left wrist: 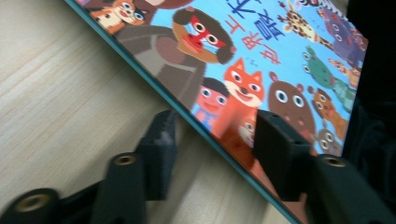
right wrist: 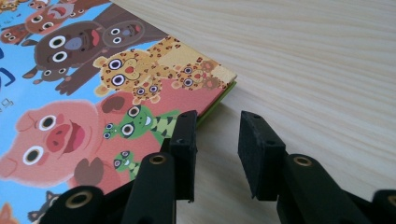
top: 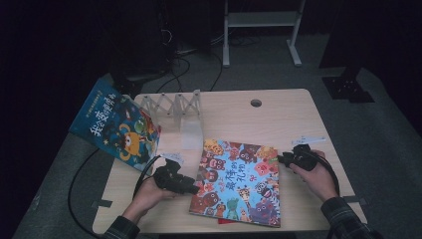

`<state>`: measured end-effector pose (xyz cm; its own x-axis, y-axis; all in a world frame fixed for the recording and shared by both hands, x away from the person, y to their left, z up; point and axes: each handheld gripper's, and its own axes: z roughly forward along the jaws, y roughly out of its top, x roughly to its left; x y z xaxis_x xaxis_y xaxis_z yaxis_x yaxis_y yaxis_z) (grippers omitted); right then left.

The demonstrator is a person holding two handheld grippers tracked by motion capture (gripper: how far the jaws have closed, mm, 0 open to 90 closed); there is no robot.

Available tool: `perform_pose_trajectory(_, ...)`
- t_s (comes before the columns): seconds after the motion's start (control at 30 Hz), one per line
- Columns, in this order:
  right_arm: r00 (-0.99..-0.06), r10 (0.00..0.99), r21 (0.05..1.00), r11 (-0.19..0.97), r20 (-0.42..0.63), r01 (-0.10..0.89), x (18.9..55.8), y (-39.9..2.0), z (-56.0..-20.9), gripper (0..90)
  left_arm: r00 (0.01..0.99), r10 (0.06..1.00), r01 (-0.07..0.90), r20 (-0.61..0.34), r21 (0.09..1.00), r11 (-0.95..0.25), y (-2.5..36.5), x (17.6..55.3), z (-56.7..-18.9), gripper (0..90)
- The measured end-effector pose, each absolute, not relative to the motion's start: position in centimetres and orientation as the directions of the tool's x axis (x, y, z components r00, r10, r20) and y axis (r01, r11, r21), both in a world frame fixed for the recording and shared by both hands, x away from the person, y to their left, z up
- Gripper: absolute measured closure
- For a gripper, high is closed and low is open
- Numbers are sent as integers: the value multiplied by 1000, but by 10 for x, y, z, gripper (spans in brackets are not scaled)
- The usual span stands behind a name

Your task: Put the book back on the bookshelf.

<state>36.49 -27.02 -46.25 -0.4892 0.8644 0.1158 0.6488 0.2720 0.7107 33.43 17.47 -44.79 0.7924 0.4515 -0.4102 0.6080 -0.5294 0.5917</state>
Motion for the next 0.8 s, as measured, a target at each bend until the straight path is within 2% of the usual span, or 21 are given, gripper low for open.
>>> perform_pose_trajectory(0.1, -497, 858, 712, 271, 126, 648, 368, -266, -463, 663, 773, 490, 628, -403, 597, -499, 177, 338, -447, 368)
perform_pose_trajectory(0.27, -509, 852, 708, 286, 120, 646, 372, -259, -462, 674, 736, 534, 665, -416, 592, -455, 181, 345, -450, 268)
perform_pose_trajectory(0.5, -553, 826, 708, 328, 105, 625, 367, -248, -460, 682, 726, 546, 676, -418, 580, -455, 176, 347, -456, 201)
perform_pose_trajectory(0.8, -591, 800, 703, 360, 106, 613, 360, -241, -459, 680, 721, 547, 682, -424, 572, -455, 172, 349, -459, 169)
